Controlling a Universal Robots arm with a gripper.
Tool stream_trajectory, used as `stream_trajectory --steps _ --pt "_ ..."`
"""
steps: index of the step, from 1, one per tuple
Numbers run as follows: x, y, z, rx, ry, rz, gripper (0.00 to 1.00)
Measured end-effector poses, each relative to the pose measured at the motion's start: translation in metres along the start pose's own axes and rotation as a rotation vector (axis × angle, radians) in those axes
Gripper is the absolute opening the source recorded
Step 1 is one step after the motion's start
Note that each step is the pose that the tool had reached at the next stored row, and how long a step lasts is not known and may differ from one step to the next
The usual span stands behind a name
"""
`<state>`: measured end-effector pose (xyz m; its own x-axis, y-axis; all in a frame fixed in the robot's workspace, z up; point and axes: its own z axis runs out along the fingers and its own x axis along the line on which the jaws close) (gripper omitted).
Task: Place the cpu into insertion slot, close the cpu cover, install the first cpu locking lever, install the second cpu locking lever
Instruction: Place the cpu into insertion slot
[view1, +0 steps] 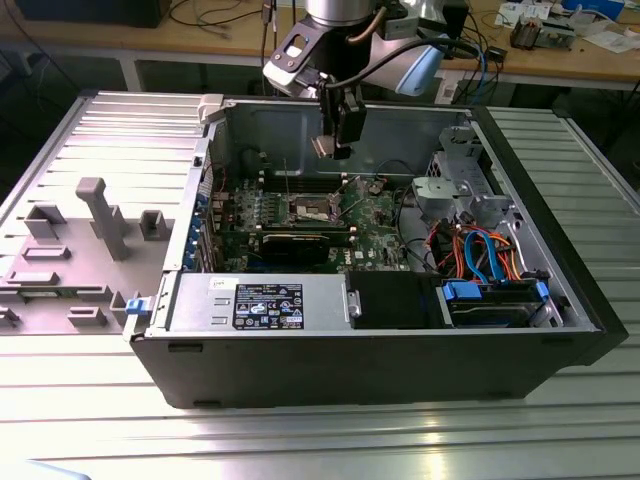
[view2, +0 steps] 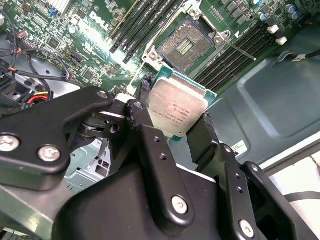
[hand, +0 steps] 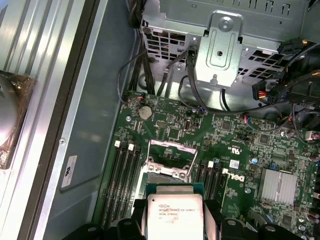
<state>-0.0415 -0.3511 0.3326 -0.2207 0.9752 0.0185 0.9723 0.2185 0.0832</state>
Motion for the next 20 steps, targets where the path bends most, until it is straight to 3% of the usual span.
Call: stream_trajectory --steps 5,11,20 --pt "0.0001 -0.0003 0.0014 -0.001 -0.0055 0.065 0.54" --pt "0.0004 -0.0007 0.0073 -0.0009 -0.0102 0.123 0.54" --pt "0.0005 -0.0008 0.008 -0.0006 -0.0107 0.132 0.54"
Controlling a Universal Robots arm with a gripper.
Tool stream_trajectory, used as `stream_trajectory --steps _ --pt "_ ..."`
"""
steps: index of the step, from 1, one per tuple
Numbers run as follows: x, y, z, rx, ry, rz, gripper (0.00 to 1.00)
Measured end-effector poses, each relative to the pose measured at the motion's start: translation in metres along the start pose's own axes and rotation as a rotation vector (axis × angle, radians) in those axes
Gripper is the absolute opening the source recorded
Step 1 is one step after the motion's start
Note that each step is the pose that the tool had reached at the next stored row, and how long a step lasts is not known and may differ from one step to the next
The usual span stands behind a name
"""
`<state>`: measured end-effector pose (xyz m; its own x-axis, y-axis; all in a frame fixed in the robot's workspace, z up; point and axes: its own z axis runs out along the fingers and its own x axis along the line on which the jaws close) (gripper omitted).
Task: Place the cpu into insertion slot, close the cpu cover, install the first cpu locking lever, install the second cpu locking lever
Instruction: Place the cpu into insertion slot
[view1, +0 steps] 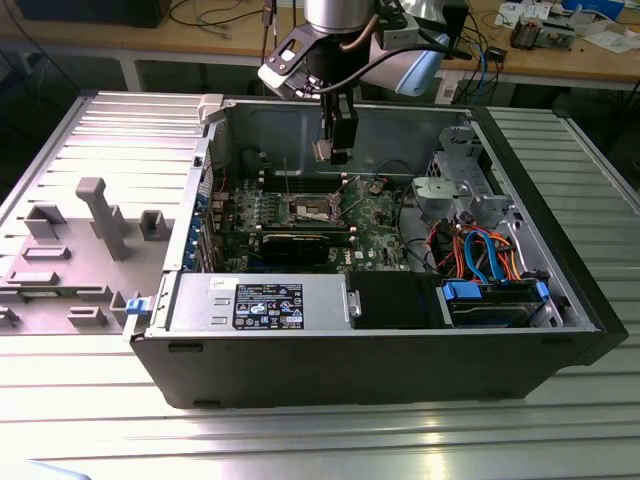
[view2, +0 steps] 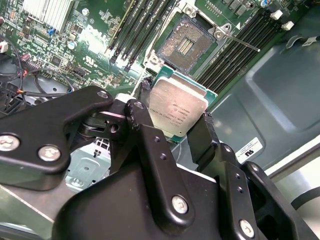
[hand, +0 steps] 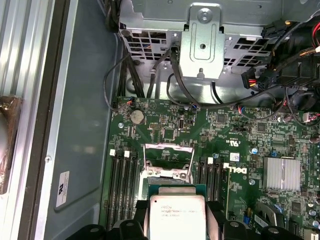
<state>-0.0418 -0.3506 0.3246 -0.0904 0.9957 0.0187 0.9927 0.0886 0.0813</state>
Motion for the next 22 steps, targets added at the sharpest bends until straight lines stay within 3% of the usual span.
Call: stream_trajectory --steps 7,12,22 --pt "0.0 0.0 0.0001 0.0001 -0.0001 0.001 0.54" --pt "0.0001 -0.0022 0.0011 -0.0012 -0.0035 0.06 0.54" --pt "0.0016 -0.005 0.0031 -0.0013 -0.0032 0.06 0.54"
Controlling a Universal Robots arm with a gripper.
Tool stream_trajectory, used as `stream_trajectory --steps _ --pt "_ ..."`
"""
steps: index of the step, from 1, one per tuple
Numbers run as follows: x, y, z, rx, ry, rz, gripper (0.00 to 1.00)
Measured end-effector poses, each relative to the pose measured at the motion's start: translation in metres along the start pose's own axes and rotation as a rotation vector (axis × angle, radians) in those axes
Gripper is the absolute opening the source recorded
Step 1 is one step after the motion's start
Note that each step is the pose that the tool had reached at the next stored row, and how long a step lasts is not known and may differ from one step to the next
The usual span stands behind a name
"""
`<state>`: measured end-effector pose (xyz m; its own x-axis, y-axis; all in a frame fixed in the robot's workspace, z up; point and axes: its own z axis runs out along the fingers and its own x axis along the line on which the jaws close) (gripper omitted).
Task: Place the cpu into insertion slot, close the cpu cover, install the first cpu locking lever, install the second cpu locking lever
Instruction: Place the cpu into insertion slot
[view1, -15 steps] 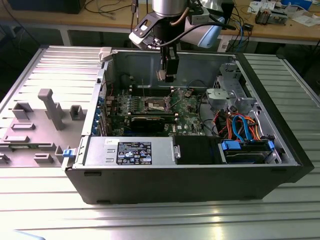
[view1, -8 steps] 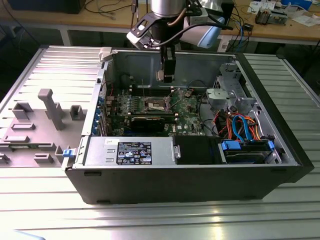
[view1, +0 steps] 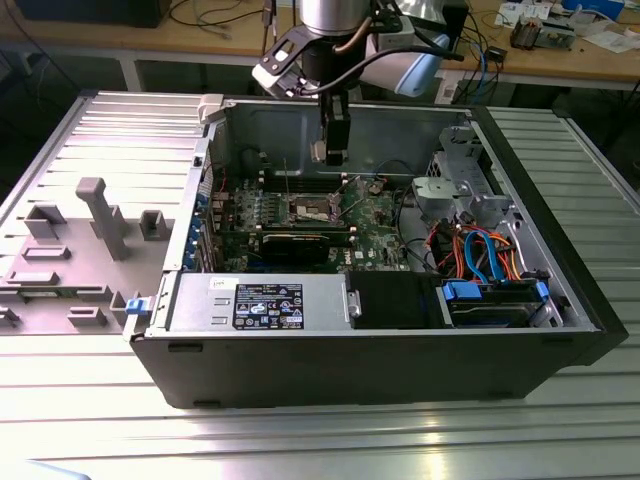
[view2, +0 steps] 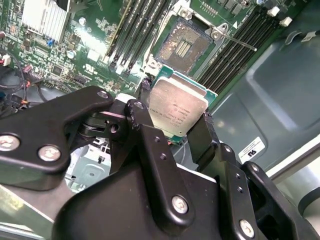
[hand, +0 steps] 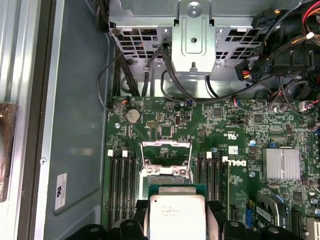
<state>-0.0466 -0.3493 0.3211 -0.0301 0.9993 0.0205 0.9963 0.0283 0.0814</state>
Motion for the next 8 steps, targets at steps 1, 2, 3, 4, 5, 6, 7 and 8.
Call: stream_trajectory --steps 1,2,3,4,5,6,7,8 --pt "0.0009 -0.0009 0.0019 0.0 -0.0001 0.0 0.54" --pt "0.0024 -0.0021 0.0055 0.0 -0.0001 0.0 0.54" --pt "0.0033 -0.0029 0.0086 0.0001 -0.0002 0.0 0.54" --pt "0.0033 -0.0033 0.0118 0.0001 -0.0001 0.0 0.54" --pt "0.0033 -0.0038 0.0153 0.0 -0.0008 0.008 0.54" --pt "0.0032 -0.004 0.0168 -0.0001 -0.0013 0.014 0.54" --pt "0.0032 -0.0042 0.0182 -0.0002 -0.0017 0.018 0.54" --pt "0.0032 -0.0044 0.0198 -0.0003 -0.0018 0.021 0.54"
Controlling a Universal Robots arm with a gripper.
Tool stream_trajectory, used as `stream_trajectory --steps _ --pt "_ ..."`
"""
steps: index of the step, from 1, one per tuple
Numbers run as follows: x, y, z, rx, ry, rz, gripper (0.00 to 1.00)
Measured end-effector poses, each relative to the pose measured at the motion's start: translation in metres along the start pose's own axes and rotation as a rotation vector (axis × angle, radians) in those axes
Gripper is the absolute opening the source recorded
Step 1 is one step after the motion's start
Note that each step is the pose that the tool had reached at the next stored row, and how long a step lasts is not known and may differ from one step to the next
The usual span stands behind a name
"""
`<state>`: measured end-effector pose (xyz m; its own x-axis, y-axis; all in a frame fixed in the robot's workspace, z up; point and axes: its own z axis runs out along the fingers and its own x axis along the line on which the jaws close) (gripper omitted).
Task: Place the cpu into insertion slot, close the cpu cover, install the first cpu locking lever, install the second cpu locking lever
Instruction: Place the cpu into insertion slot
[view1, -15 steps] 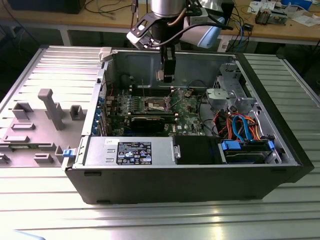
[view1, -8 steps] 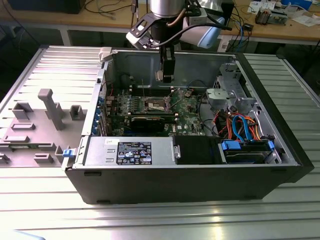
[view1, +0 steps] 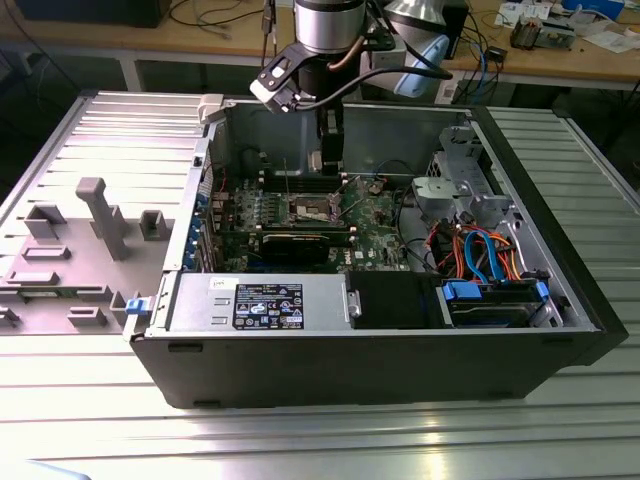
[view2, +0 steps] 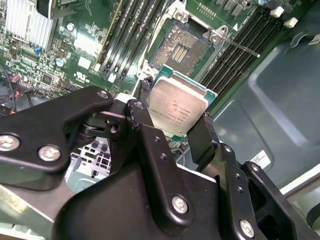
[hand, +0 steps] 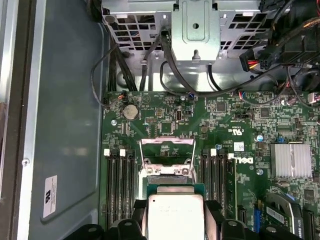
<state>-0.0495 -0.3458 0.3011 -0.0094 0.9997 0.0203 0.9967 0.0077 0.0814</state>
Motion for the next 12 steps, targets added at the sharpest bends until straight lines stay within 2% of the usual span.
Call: stream_trajectory --steps 7,9,12 --pt "0.0 -0.0003 0.0011 -0.0003 0.0004 0.0 0.54" --pt "-0.0001 -0.0022 0.0054 -0.0001 0.0 0.0 0.54" --pt "-0.0002 -0.0082 0.014 0.0 0.0 0.0 0.54"
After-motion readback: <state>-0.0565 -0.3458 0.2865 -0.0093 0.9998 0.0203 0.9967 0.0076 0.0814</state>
